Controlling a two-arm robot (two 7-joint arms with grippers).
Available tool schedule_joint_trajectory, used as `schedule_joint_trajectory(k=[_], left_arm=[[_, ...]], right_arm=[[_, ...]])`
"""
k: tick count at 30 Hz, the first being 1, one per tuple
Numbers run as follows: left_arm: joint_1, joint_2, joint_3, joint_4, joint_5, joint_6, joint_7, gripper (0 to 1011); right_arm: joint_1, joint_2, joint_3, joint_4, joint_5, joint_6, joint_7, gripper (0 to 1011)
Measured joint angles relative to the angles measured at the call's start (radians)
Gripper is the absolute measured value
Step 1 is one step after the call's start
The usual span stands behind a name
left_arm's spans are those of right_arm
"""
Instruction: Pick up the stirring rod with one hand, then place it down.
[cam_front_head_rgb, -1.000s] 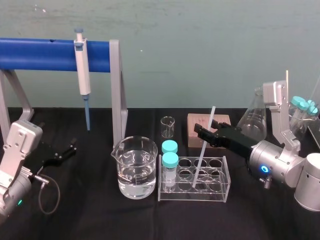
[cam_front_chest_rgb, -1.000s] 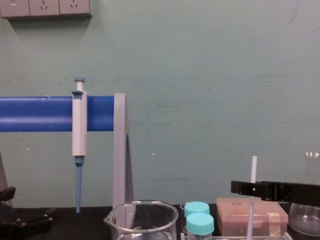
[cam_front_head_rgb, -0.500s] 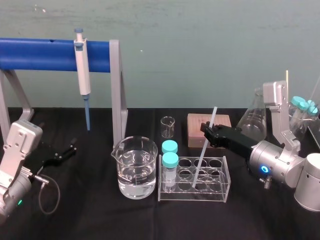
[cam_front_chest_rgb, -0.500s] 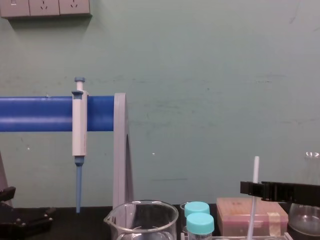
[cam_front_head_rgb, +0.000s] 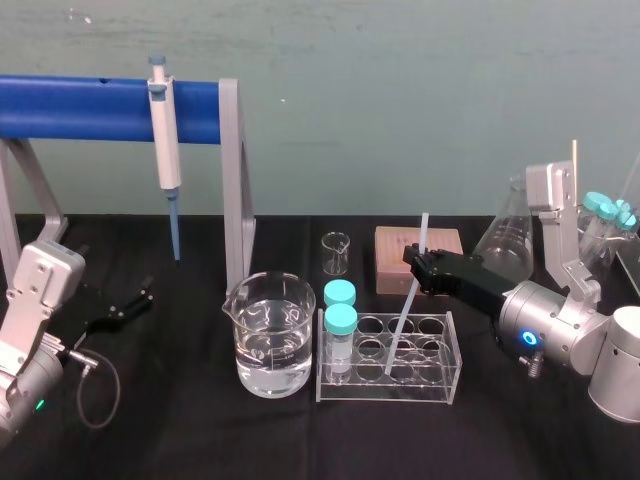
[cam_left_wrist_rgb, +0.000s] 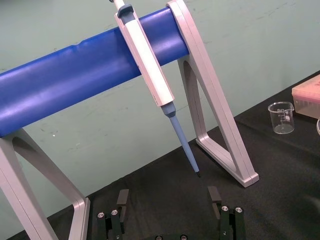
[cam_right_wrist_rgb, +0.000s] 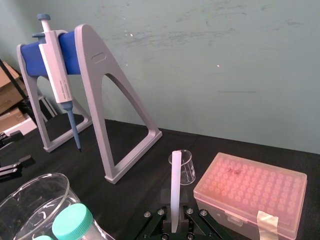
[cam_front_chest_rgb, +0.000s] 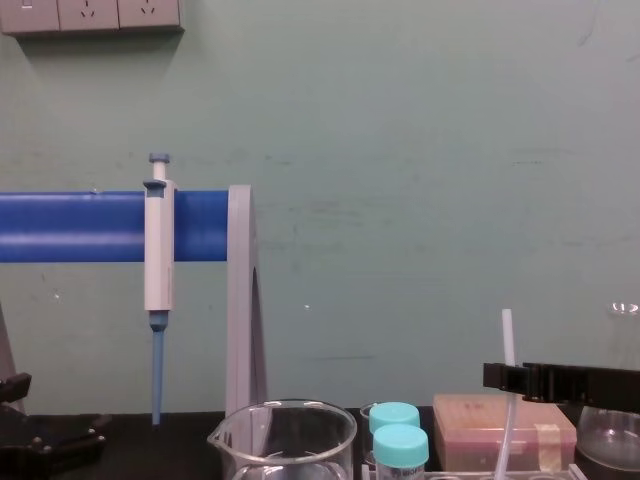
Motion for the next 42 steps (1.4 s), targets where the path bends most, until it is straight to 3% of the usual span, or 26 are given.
schedule_joint_trajectory(k=[12,26,34,42], left_arm=[[0.000,0.000,0.000,0.000,0.000,0.000,0.000,1000],[0.000,0.000,0.000,0.000,0.000,0.000,0.000,1000],[0.000,0.000,0.000,0.000,0.000,0.000,0.000,1000],[0.000,0.000,0.000,0.000,0.000,0.000,0.000,1000]], right_arm=[[-0.009,-0.009,0.013,-0.002,0.012,-0.054,0.027,81],[-0.013,-0.001,-0.005,-0.025,0.019,-0.068,0.066,80],[-0.027,0.037,-0.038,-0.065,-0.068,-0.169,0.104,80],[-0.047,0.047,-0.028,-0.103,-0.120,-0.227,0.114,80]])
